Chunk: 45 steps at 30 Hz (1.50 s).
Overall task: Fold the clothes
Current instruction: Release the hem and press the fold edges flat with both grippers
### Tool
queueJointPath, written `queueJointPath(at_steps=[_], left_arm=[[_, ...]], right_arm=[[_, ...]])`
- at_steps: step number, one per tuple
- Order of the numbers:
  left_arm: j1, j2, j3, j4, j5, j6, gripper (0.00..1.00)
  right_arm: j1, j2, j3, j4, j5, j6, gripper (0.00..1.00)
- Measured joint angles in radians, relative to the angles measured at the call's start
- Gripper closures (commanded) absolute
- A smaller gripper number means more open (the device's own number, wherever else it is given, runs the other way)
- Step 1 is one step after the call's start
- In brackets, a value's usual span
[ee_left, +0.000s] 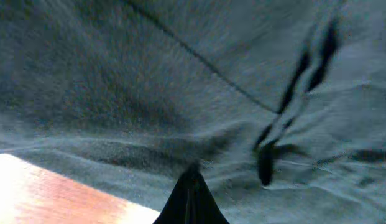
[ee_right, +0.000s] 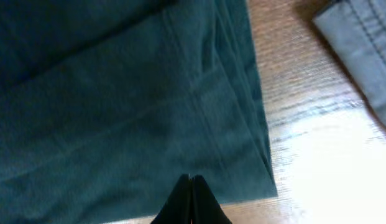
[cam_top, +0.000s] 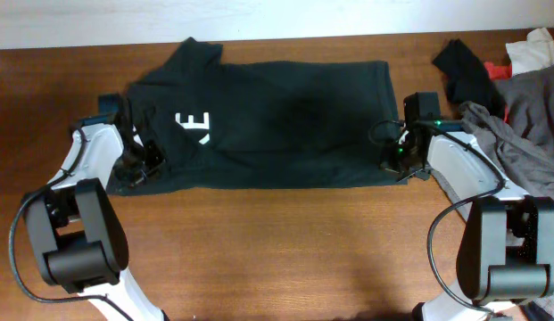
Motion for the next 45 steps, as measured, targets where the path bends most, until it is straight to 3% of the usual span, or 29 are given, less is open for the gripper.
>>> queueJointPath(at_steps=[10,23,32,45], left_arm=[[0.000,0.011,-0.047,0.024,-0.101,0.000,0.99],[-0.005,0.005,-0.063,0.042,-0.115,0.000,0.99],[-0.005,0.003,-0.066,0.048,-0.117,0.000,0.99],[-0.005,0.002,-0.068,0.050,-0.117,0.000,0.99]], right_arm=[[0.000,0.000,-0.093,0.043,0.007,0.010,0.96],[0.000,-0.002,-0.142,0.077,0.033,0.049,0.96],[0.000,-0.003,0.014,-0.068,-0.023,0.043,0.96],[0.000,0.045,0.023,0.024,-0.008,0.040,0.96]])
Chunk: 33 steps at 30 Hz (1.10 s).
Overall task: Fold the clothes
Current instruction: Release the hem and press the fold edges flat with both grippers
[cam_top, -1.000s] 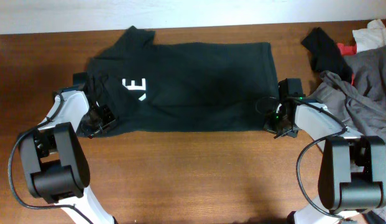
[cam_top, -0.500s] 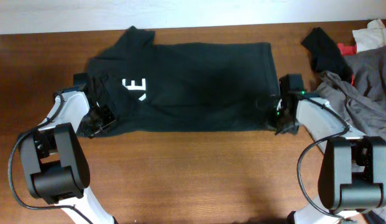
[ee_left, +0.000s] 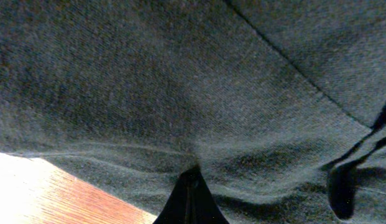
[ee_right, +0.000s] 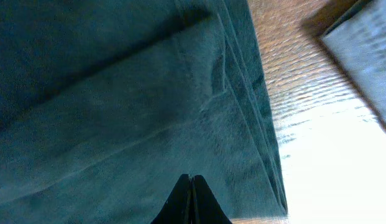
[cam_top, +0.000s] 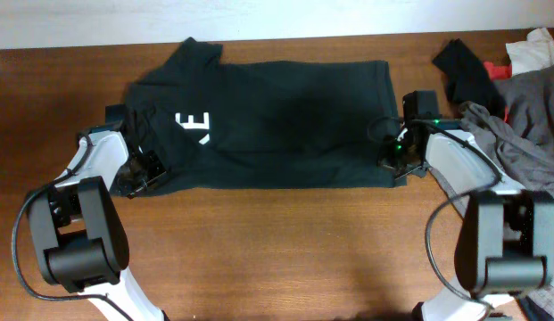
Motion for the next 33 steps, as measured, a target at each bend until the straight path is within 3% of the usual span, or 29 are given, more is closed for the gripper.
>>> queueJointPath(at_steps=[7,16,33], left_arm=[[-0.002,-0.007,-0.011,0.010,-0.005,0.000,0.99],[-0.002,-0.008,-0.013,-0.036,-0.018,0.000,0.99],[-0.002,-0.006,-0.043,-0.234,-0.113,-0.078,1.00]], right_arm=[[0.000,0.068,-0.009,-0.006,0.013,0.001,0.96],[0.000,0.070,-0.002,-0.237,0.143,0.089,0.96],[0.000,0.081,-0.008,-0.338,0.211,0.117,0.96]])
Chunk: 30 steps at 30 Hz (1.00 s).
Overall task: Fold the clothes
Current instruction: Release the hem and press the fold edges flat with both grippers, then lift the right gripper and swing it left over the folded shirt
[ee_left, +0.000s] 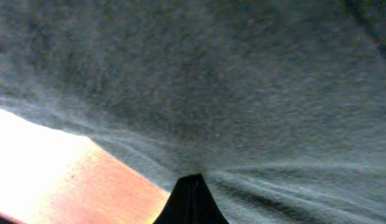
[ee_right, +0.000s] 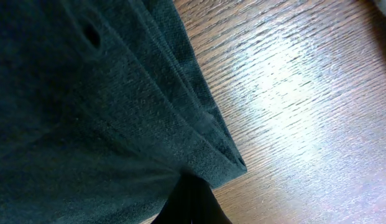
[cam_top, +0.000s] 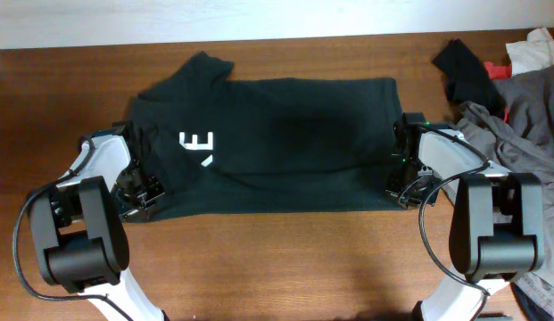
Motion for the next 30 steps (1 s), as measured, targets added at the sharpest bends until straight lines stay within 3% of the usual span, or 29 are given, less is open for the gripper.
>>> queueJointPath(at_steps=[9,15,20,23,26,29,30], left_arm=[[0.000,-0.039,-0.010,0.013,-0.048,-0.026,1.00],[0.000,-0.262,-0.007,0.099,-0.050,-0.037,1.00],[0.000,-0.451,0.008,0.169,-0.043,-0.043,0.98],[0.000,-0.531,0.010,0.230,-0.042,-0.046,0.85],[0.000,-0.573,0.011,0.288,-0.043,-0.047,0.48],[0.001,-0.580,0.011,0.319,-0.061,-0.052,0.33],[0.001,-0.580,0.011,0.319,-0.069,-0.050,0.05]], right_arm=[[0.001,0.005,0.110,-0.106,0.006,-0.002,0.96],[0.022,0.005,0.380,-0.202,-0.022,-0.093,0.96],[0.121,0.002,0.555,-0.248,-0.150,-0.274,0.92],[0.241,-0.001,0.576,-0.232,-0.204,-0.378,0.89],[0.382,0.000,0.576,-0.199,-0.237,-0.444,0.84],[0.505,0.000,0.576,-0.155,-0.255,-0.487,0.66],[0.539,0.000,0.576,-0.140,-0.260,-0.499,0.57]])
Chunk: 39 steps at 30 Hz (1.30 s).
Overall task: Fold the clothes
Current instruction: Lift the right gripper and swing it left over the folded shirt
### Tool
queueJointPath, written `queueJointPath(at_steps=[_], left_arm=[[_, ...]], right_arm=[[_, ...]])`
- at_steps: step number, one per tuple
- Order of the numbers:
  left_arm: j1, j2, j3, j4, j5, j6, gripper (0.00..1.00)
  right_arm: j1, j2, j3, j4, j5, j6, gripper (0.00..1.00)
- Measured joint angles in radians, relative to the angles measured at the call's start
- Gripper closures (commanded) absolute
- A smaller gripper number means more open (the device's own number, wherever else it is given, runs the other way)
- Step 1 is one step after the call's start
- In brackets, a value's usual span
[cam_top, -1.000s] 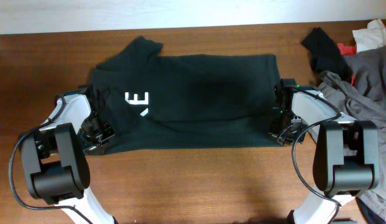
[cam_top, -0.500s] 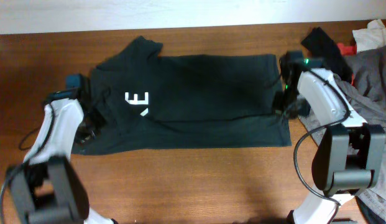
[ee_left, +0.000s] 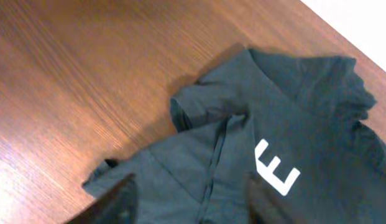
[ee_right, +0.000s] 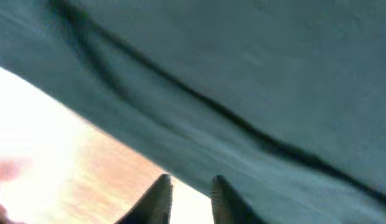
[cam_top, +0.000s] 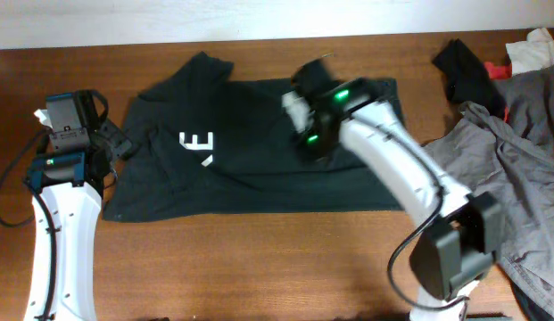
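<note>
A dark green T-shirt with a white letter E lies spread flat across the table, collar to the left. My left gripper hangs above the shirt's left sleeve; in the left wrist view its fingers stand wide apart, open and empty, over the sleeve and the E. My right gripper reaches over the shirt's upper middle. The right wrist view is blurred; there the gripper is open, close above the green cloth, nothing between its fingers.
A pile of other clothes lies at the right end of the table: a grey garment, a black piece and white and red cloth. Bare wood lies in front of the shirt.
Both grippers were shut on the shirt's left and right edges; both are now open and off it. The left one is raised at the left; the right arm has swung over the shirt's middle.
Both grippers were shut on the shirt's left and right sides near the lower edge. One second ago they still held it and the shirt lay a little nearer the front. Now it lies spread flat, released by both.
</note>
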Motion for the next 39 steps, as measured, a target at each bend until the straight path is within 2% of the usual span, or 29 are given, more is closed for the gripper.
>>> queueJointPath(at_steps=[1,6,13,20,22,25,30,32,34,36,37,39], left_arm=[[0.000,0.000,0.000,-0.001,-0.007,-0.002,0.01],[0.000,0.000,0.000,-0.011,-0.025,-0.006,0.01],[0.000,0.000,0.000,-0.011,-0.032,-0.006,0.01],[0.000,0.000,0.000,-0.011,-0.032,-0.006,0.01],[0.000,0.000,0.000,-0.011,-0.033,-0.006,0.01],[0.000,0.000,0.000,-0.011,-0.033,-0.006,0.01],[0.000,0.000,0.000,-0.011,-0.032,-0.006,0.01],[0.000,0.000,0.000,-0.011,-0.033,-0.006,0.01],[0.000,0.000,0.000,-0.011,-0.033,-0.006,0.01],[0.000,0.000,0.000,-0.011,-0.033,-0.006,0.01],[0.000,0.000,0.000,-0.011,-0.033,-0.006,0.01],[0.000,0.000,0.000,-0.012,-0.032,-0.006,0.01]], right_arm=[[0.026,0.000,0.000,0.011,-0.003,-0.010,0.49],[0.165,0.006,0.000,0.074,-0.006,-0.056,0.34],[0.300,0.057,0.000,0.154,-0.005,-0.200,0.34],[0.342,0.167,-0.002,0.249,0.053,-0.296,0.31],[0.343,0.180,-0.004,0.264,0.060,-0.308,0.37],[0.343,0.182,-0.005,0.325,0.066,-0.325,0.52],[0.345,0.182,-0.005,0.437,0.071,-0.341,0.55],[0.348,0.187,-0.005,0.446,0.071,-0.360,0.61],[0.352,0.199,-0.005,0.444,0.071,-0.372,0.71],[0.356,0.216,-0.005,0.445,0.068,-0.374,0.90],[0.358,0.224,-0.005,0.446,0.064,-0.379,0.96],[0.361,0.238,-0.005,0.456,0.054,-0.378,0.96]])
